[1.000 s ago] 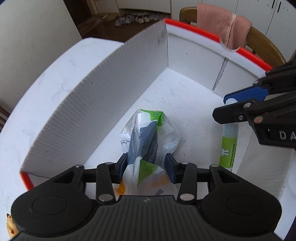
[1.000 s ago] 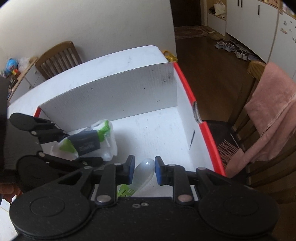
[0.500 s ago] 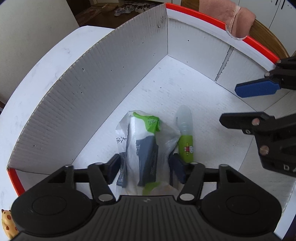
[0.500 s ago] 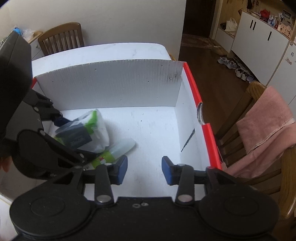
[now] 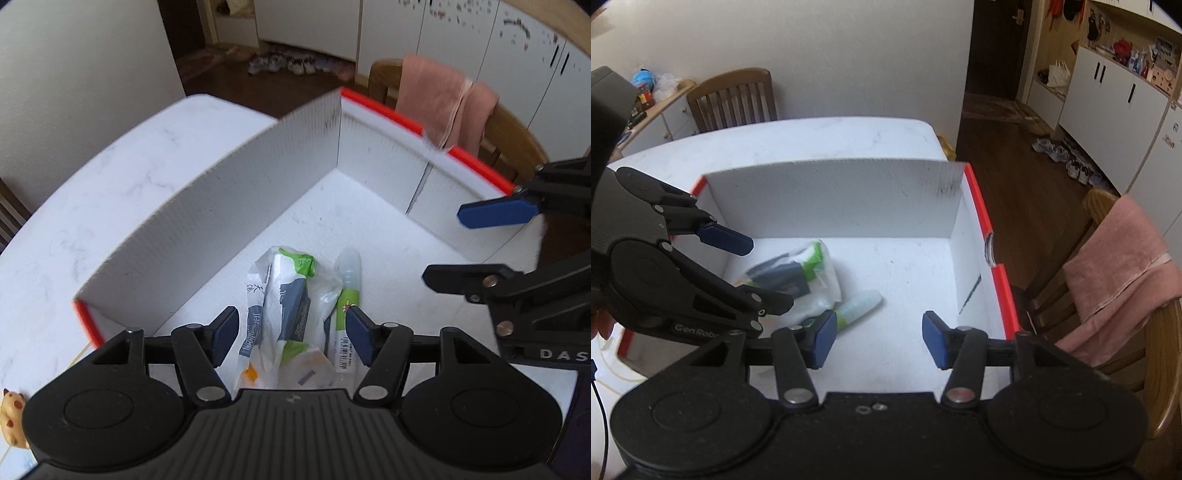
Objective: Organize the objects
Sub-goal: 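Carry both items into the red box and open both grippers, then withdraw both grippers from the box back over the table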
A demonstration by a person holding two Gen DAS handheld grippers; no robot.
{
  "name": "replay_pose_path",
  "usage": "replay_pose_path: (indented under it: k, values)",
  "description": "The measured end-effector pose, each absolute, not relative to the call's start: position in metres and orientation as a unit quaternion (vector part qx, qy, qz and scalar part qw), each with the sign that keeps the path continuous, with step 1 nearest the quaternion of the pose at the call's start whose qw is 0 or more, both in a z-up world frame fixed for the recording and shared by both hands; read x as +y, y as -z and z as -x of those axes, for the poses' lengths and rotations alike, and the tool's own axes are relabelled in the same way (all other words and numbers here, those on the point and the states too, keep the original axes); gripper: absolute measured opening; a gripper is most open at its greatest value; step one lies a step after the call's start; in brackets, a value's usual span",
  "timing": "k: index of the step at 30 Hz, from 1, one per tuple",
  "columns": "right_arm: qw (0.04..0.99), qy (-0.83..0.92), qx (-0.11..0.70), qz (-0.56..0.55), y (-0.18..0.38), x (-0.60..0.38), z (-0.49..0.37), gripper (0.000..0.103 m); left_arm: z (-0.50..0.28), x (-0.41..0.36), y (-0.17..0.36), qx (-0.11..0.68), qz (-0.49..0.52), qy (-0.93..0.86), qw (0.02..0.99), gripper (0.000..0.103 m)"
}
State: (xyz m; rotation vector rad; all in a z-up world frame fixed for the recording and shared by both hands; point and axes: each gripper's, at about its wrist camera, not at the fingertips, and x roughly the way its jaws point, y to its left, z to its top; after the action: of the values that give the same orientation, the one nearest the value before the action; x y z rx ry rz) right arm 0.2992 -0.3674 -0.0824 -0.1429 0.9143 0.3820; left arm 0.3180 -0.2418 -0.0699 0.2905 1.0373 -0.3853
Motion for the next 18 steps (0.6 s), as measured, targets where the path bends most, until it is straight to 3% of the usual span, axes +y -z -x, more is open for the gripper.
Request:
replay_pose_path:
  k: [11,14,18]
  values:
    - [0.888,-0.204,0.407,0.067,0.056,-0.349,-0.268,0.058,-0.276,-0.211,0.031,0.438,-0.088,0.175,0.877,0.063]
    - [0.89,-0.21,0.399,0.064,0.051,-0.34,-0.257,0.068,-0.261,-0.197,0.023,0.43,-0.073,0.17,0.884,0.063]
    - [0.891,-0.219,0.392,0.066,0.044,-0.327,-0.244,0.072,-0.241,-0.176,0.015,0.418,-0.06,0.164,0.892,0.067]
